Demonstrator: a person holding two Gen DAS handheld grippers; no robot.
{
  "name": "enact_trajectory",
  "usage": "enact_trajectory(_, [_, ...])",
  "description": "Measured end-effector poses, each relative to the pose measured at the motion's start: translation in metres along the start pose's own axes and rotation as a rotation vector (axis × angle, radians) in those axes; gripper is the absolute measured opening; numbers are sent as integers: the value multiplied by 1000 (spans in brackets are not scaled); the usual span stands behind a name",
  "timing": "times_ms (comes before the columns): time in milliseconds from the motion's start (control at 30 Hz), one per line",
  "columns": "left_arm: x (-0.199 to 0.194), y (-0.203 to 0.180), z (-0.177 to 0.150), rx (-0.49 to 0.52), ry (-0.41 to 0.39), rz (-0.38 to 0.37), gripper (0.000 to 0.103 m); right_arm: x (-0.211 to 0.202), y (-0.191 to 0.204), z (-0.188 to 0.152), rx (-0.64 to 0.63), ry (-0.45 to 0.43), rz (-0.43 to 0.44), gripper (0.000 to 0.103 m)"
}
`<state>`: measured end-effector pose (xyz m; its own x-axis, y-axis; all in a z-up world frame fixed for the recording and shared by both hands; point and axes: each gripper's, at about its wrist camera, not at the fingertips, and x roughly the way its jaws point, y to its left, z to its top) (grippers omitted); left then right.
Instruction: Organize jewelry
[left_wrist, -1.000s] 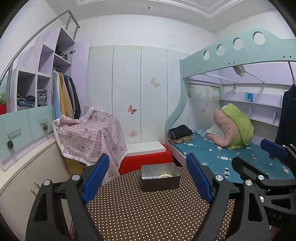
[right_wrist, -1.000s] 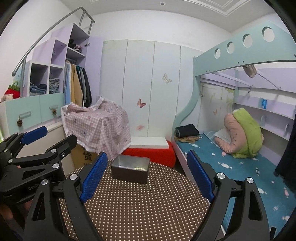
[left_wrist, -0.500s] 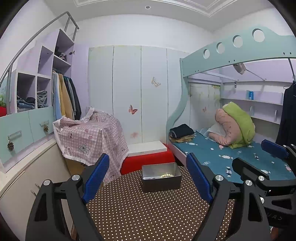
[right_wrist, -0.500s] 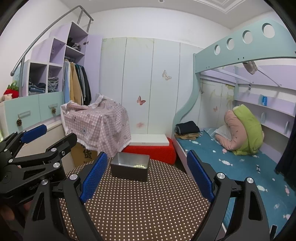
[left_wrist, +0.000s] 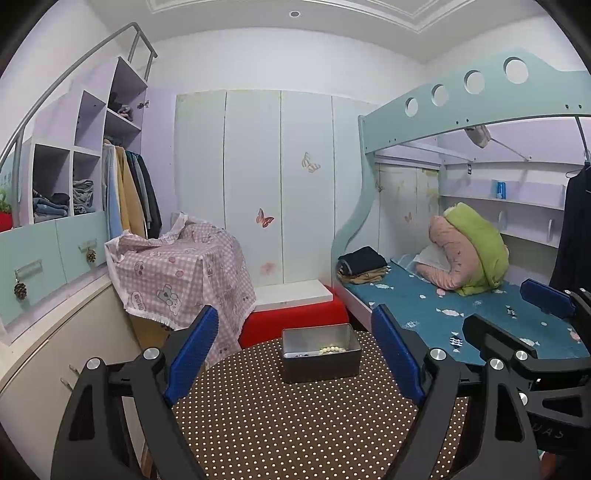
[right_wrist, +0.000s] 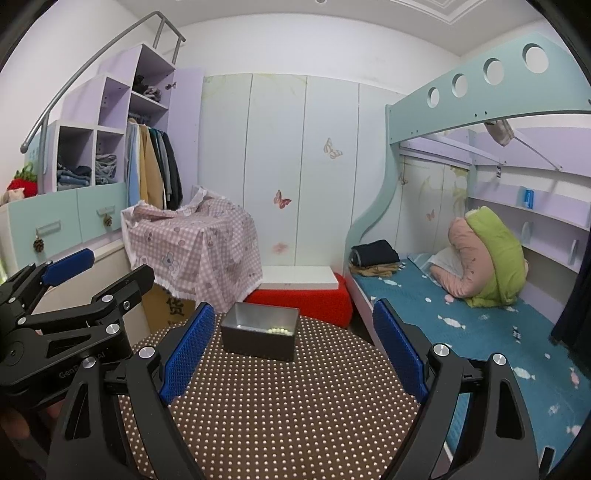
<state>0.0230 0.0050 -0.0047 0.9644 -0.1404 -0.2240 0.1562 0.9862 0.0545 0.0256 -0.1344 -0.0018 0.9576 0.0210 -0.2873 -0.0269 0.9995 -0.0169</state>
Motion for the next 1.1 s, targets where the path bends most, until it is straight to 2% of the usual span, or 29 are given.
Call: enact_trajectory(1100, [1, -1, 0, 9, -2, 5, 82, 1, -1, -4, 2, 6, -2, 85])
